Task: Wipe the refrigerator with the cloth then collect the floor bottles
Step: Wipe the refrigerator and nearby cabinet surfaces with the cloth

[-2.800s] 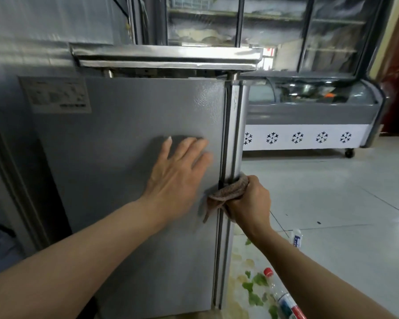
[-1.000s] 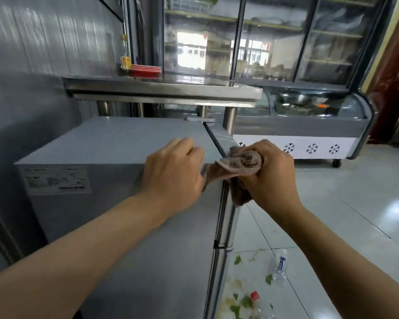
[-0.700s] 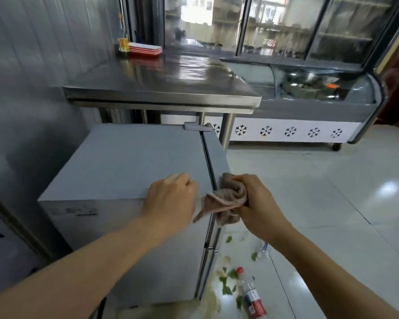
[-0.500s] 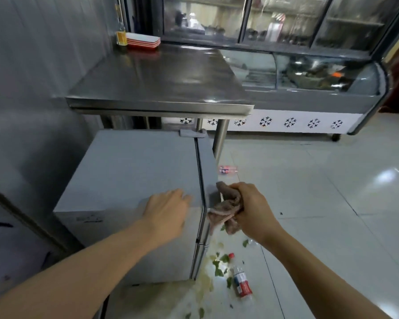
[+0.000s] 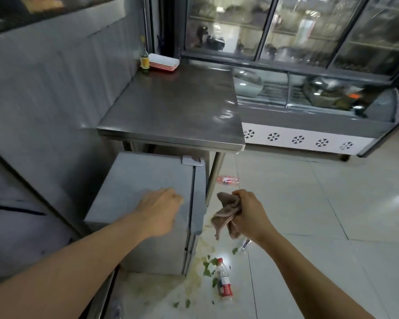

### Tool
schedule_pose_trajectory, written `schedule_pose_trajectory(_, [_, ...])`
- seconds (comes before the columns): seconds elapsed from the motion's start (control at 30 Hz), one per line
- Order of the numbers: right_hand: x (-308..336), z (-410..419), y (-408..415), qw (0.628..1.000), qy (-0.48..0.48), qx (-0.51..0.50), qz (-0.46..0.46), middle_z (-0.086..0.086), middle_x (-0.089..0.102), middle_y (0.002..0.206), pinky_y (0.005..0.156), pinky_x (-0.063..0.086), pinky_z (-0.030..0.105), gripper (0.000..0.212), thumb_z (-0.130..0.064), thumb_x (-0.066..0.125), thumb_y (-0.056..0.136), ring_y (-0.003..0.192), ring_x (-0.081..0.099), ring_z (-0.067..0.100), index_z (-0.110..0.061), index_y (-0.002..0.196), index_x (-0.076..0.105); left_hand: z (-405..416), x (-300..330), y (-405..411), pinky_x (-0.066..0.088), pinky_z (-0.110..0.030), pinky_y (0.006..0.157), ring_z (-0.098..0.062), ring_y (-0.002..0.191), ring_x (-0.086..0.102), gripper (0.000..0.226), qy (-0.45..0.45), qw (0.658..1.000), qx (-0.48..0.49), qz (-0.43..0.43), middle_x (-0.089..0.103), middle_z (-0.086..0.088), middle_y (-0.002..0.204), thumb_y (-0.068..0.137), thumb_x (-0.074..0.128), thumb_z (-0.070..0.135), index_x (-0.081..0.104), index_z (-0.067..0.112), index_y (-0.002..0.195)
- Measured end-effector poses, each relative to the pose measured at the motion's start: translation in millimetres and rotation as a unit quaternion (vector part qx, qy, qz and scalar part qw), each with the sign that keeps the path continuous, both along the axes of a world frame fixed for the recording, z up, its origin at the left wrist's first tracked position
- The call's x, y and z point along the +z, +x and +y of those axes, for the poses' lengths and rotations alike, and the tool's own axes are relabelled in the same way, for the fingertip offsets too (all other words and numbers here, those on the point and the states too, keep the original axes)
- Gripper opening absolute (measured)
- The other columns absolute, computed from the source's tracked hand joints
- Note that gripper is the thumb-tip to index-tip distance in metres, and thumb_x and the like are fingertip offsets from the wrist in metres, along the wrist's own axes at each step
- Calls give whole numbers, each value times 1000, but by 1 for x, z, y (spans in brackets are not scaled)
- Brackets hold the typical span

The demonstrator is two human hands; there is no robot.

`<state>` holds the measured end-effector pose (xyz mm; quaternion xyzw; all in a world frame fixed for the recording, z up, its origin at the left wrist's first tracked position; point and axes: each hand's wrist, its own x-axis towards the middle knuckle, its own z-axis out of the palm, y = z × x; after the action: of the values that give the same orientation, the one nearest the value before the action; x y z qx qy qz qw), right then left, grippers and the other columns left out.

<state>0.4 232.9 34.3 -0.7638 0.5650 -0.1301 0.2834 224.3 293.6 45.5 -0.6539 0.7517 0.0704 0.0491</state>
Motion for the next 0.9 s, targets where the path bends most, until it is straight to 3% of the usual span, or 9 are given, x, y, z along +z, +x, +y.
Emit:
schedule_pose_trajectory(0.1, [19, -5, 3, 1000, -22, -5, -9, 2, 52, 108, 64, 39, 7, 44, 8, 55, 71, 91, 50, 17, -15, 108, 56, -8, 20, 7, 47, -38, 86, -21, 101, 52, 29, -5, 1000, 0, 2, 54, -3, 113, 86, 57, 20, 52, 17, 115])
schedule_pose_trajectory(0.17, [32, -9, 8, 999, -51, -4, -17, 1, 55, 105, 75, 41, 15, 38, 3, 58, 76, 91, 52, 17, -14, 109, 59, -16, 29, 14, 48, -38, 86, -21, 102, 53, 34, 0, 1000, 9, 12, 54, -3, 115, 86, 57, 22, 50, 18, 119])
schedule_pose_trajectory(0.2, [37, -12, 10, 998, -61, -7, -21, 1, 57, 102, 76, 43, 19, 36, 2, 59, 76, 89, 53, 17, -14, 108, 61, -20, 31, 17, 48, -39, 86, -21, 102, 54, 34, 1, 1000, 15, 22, 54, -2, 115, 87, 56, 23, 49, 19, 119])
schedule_pose_trajectory(0.33, [48, -30, 19, 997, -66, -25, -15, -2, 58, 101, 70, 40, 11, 38, 1, 61, 76, 87, 53, 13, -15, 110, 62, -37, 36, 23, 46, -35, 85, -19, 103, 52, 40, 10, 999, 14, 41, 53, -1, 117, 87, 56, 30, 43, 21, 125])
schedule_pose_trajectory(0.47, [52, -58, 22, 998, -57, -29, -15, 5, 59, 106, 84, 49, 31, 38, 2, 58, 75, 94, 55, 21, -14, 109, 62, -65, 41, 23, 43, -33, 86, -19, 105, 51, 43, 23, 998, 28, 47, 51, -1, 119, 89, 55, 27, 41, 20, 129])
schedule_pose_trajectory(0.63, [48, -120, 20, 998, -61, 1, -9, 7, 58, 106, 83, 47, 30, 31, -1, 61, 76, 95, 55, 25, -11, 106, 61, -116, 43, 9, 44, -39, 95, -24, 114, 50, 42, 46, 995, 57, 63, 49, -5, 127, 91, 52, 22, 40, 18, 131])
schedule_pose_trajectory(0.8, [40, -211, 25, 995, -72, 44, -48, 11, 54, 121, 92, 47, 38, 35, -1, 61, 80, 107, 54, 28, -7, 115, 60, -174, 39, -8, 46, -41, 89, -24, 111, 50, 34, 25, 991, 103, 83, 50, -6, 117, 88, 54, 16, 45, 15, 121])
schedule_pose_trajectory(0.9, [31, -266, 35, 990, -115, 67, -48, 14, 53, 125, 97, 41, 35, 36, -1, 58, 83, 114, 48, 28, -5, 119, 57, -205, 31, -16, 46, -41, 90, -23, 112, 49, 41, 10, 987, 141, 74, 50, -4, 122, 86, 53, 14, 43, 17, 125])
